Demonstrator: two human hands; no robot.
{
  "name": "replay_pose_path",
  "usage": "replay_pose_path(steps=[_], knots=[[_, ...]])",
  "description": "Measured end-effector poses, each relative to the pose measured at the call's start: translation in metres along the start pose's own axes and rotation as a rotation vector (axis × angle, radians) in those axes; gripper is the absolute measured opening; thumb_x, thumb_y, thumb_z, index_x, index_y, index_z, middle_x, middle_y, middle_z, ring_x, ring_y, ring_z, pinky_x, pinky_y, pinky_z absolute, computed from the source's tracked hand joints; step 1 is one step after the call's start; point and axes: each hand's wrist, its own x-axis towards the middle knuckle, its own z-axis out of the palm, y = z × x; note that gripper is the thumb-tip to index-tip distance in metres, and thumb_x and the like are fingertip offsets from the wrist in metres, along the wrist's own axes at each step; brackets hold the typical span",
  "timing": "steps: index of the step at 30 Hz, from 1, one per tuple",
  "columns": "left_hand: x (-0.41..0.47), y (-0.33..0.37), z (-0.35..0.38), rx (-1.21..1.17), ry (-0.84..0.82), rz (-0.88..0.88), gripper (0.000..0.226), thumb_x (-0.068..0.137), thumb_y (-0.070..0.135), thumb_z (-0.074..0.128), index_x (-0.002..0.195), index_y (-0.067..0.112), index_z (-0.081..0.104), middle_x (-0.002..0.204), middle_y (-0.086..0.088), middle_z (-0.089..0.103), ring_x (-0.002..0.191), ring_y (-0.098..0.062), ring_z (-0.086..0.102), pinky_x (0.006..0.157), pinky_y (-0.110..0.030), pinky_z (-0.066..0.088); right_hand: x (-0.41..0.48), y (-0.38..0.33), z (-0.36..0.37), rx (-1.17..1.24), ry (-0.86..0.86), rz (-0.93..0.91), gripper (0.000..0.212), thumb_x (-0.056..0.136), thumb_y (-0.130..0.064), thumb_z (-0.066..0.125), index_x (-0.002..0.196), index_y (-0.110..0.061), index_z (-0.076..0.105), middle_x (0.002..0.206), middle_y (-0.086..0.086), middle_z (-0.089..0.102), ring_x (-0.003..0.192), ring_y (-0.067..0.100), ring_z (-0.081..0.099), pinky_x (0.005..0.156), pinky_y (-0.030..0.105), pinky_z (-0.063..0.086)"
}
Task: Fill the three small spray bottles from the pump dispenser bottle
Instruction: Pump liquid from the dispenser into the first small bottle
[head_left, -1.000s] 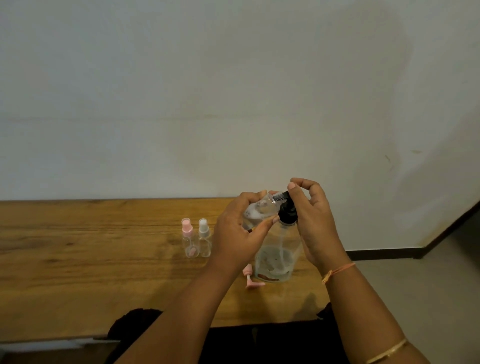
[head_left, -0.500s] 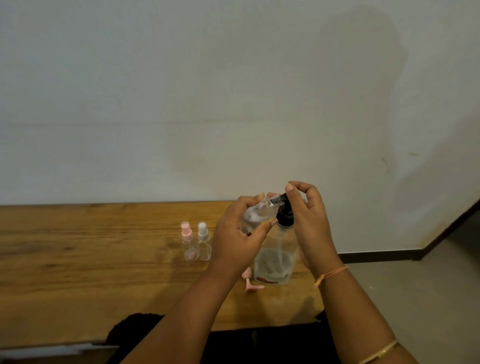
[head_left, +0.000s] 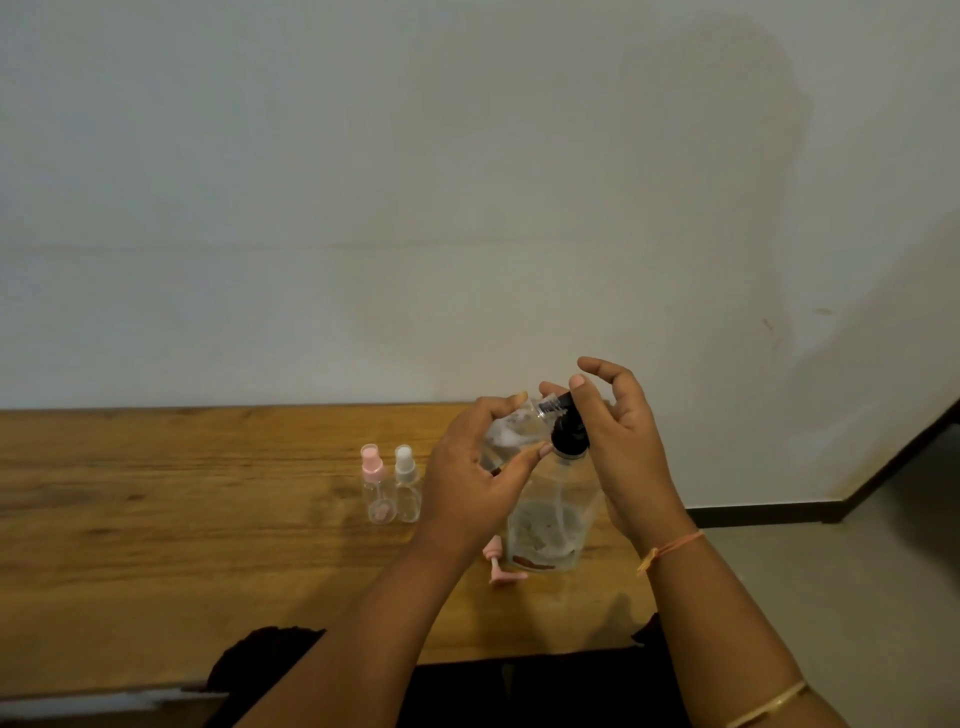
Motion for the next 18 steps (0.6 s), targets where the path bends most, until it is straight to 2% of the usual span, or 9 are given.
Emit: replay_pose_path(steps=[5,8,15,18], knots=[[0.0008,-0.0011,0.0006,-0.023,0.017,0.014,0.037,0.077,0.027,0.075,0.102,0.044,0.054,0.107,0.009,0.064,0.102,-0.008,0.06,0.075,-0.027,0.056,0.0002,0.0006,0.0012,0.07,0.012,0.03,0.024,0.093,-0.03,0.052,0.115,-0.021,0.051,0.094,0.003,0.074,0.097,0.015,0.067,0.096,0.045,0.048],[0.0008,-0.0016,0.0011,-0.025,0.013,0.014,0.036,0.076,0.029,0.076,0.102,0.043,0.054,0.107,0.008,0.064,0.102,-0.008,0.06,0.075,-0.023,0.055,0.0001,0.0003,0.0002,0.034,-0.003,0.017,0.023,0.094,-0.028,0.051,0.116,-0.021,0.05,0.094,0.002,0.074,0.097,0.016,0.067,0.096,0.045,0.049],[0.0002,-0.0092,0.0018,-0.019,-0.012,-0.027,0.036,0.075,0.038,0.073,0.107,0.033,0.058,0.109,0.011,0.064,0.104,-0.008,0.06,0.076,-0.038,0.058,0.0004,-0.0015,0.0018,-0.068,-0.012,-0.019,0.024,0.099,-0.02,0.041,0.121,-0.024,0.048,0.098,0.001,0.072,0.099,0.014,0.066,0.088,0.034,0.054],[-0.0001,-0.007,0.002,-0.044,-0.005,-0.024,0.037,0.072,0.046,0.069,0.106,0.036,0.058,0.108,0.011,0.064,0.103,-0.008,0.06,0.076,-0.037,0.058,0.0001,0.0,0.0016,-0.025,-0.008,-0.01,0.022,0.097,-0.025,0.045,0.119,-0.025,0.049,0.097,0.0,0.073,0.098,0.012,0.067,0.092,0.038,0.051]])
